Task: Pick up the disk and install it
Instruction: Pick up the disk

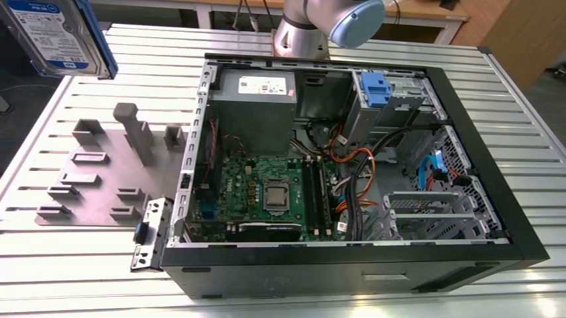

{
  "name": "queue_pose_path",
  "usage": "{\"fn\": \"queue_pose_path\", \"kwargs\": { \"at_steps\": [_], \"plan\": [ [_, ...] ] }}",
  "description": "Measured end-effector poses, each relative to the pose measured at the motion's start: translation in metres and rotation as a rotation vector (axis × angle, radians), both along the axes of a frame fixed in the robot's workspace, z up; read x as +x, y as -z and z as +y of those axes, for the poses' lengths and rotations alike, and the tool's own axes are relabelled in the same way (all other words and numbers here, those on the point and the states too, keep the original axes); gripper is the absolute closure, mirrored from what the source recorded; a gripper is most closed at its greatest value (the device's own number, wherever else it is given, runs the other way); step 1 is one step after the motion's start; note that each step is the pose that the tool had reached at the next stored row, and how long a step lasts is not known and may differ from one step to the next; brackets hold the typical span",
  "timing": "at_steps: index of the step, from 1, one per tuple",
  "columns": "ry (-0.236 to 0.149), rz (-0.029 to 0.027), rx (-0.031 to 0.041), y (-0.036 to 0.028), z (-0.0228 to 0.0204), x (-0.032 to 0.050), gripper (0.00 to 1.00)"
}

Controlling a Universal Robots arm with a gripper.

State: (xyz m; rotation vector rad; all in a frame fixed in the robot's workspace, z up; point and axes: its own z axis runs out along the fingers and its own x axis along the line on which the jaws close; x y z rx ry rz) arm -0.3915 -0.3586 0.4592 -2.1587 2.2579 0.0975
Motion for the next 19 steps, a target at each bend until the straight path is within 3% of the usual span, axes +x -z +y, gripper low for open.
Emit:
{"fn": "queue_pose_path", "kwargs": {
  "at_steps": [1,3,14,16,19],
  "plan": [
    [0.000,0.0000,0.0003,0.0000,0.0000,0.0000,0.65],
    [0.000,0.0000,0.0948,0.0000,0.0000,0.0000,0.65],
    [0.000,0.0000,0.0967,0.0000,-0.0001,0.0000,0.65],
    [0.001,0.0000,0.0865,-0.0007,0.0003,0.0000,0.65],
    [0.004,-0.0001,0.0631,-0.0032,0.0011,0.0000,0.65]
  ]
}}
